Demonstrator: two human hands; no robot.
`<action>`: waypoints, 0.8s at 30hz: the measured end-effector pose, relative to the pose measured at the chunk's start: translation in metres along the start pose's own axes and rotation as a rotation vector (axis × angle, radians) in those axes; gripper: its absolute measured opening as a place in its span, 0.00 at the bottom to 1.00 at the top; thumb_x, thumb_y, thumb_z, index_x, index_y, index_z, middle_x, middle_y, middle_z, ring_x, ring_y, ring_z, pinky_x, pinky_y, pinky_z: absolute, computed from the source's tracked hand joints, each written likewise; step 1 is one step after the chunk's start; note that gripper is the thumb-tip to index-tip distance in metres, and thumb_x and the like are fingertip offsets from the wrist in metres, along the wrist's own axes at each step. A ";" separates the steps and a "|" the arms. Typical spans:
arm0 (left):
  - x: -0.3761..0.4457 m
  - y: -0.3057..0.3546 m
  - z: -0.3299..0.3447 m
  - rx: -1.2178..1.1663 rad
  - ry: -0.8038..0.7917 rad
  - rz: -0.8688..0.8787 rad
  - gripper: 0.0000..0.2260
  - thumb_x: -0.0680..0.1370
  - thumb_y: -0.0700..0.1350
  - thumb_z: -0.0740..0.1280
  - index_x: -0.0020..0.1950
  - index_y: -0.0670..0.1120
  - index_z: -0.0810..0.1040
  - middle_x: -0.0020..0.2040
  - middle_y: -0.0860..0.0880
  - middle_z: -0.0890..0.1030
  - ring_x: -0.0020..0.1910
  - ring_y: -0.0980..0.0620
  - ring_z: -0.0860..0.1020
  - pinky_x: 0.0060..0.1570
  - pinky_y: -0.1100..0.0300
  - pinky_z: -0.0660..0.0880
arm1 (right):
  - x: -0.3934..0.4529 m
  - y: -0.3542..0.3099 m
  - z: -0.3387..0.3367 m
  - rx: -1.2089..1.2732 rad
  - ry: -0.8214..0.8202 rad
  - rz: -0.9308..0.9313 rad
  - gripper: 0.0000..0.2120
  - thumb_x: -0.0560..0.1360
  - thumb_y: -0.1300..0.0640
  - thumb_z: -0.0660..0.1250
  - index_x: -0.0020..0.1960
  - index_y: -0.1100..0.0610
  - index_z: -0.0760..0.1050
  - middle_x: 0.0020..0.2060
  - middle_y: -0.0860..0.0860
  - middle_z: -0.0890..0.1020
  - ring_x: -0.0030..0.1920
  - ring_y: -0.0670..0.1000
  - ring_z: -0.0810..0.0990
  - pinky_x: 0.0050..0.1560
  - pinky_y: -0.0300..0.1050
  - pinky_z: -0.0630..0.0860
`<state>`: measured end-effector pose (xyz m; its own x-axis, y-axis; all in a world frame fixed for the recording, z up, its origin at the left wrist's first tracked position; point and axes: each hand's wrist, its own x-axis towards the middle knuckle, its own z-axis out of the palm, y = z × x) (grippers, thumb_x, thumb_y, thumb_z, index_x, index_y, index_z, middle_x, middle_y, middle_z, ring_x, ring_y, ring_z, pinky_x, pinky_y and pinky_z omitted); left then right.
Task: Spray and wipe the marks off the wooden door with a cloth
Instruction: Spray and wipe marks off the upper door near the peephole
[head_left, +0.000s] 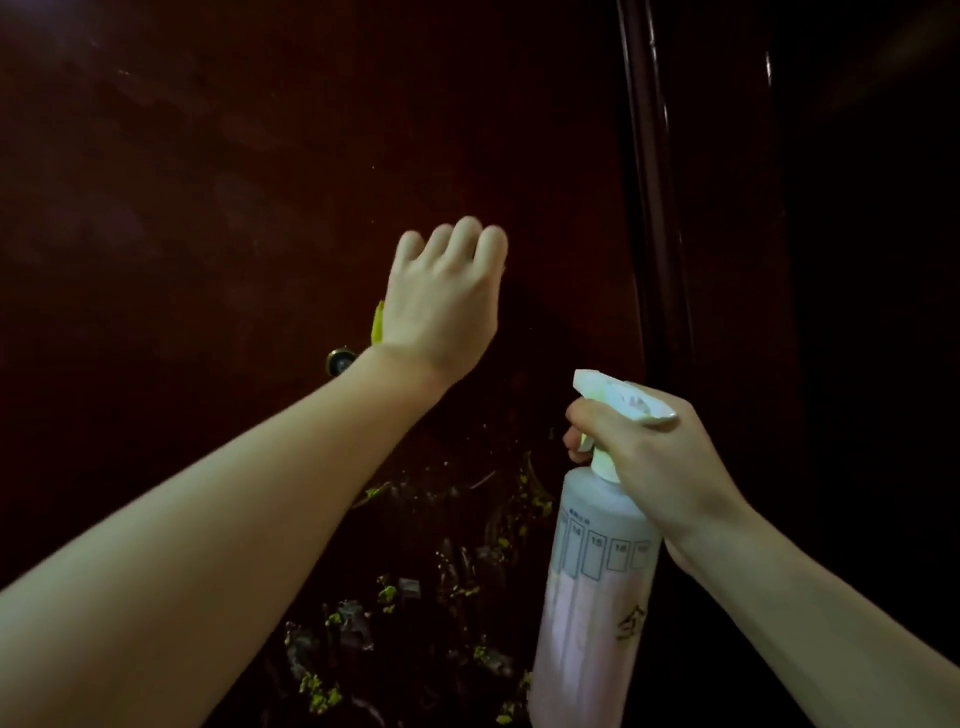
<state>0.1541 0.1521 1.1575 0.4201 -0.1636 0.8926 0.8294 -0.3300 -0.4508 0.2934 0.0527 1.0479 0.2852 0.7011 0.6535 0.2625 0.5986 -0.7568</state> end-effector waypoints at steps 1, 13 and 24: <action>0.006 0.006 0.003 0.000 -0.009 -0.008 0.04 0.79 0.38 0.62 0.51 0.41 0.75 0.46 0.44 0.78 0.43 0.43 0.77 0.44 0.49 0.70 | -0.001 0.001 -0.001 -0.017 0.003 -0.008 0.11 0.72 0.57 0.68 0.37 0.65 0.76 0.34 0.60 0.80 0.33 0.48 0.77 0.36 0.43 0.74; -0.023 -0.004 -0.009 -0.085 -0.103 0.259 0.02 0.76 0.39 0.65 0.47 0.42 0.76 0.43 0.43 0.77 0.40 0.42 0.76 0.40 0.49 0.70 | 0.000 0.009 -0.012 0.004 0.004 0.034 0.10 0.72 0.57 0.69 0.36 0.64 0.77 0.32 0.54 0.81 0.34 0.46 0.78 0.38 0.43 0.74; -0.001 0.025 0.008 -0.108 -0.057 0.191 0.03 0.75 0.39 0.66 0.48 0.43 0.76 0.44 0.45 0.78 0.42 0.43 0.76 0.41 0.50 0.69 | 0.001 0.015 -0.016 0.029 0.041 0.022 0.09 0.73 0.60 0.68 0.35 0.62 0.78 0.32 0.57 0.81 0.33 0.47 0.79 0.35 0.38 0.76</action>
<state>0.1770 0.1515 1.1450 0.5882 -0.1804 0.7883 0.6902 -0.3961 -0.6056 0.3124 0.0567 1.0375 0.3288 0.6982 0.6359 0.2287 0.5945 -0.7709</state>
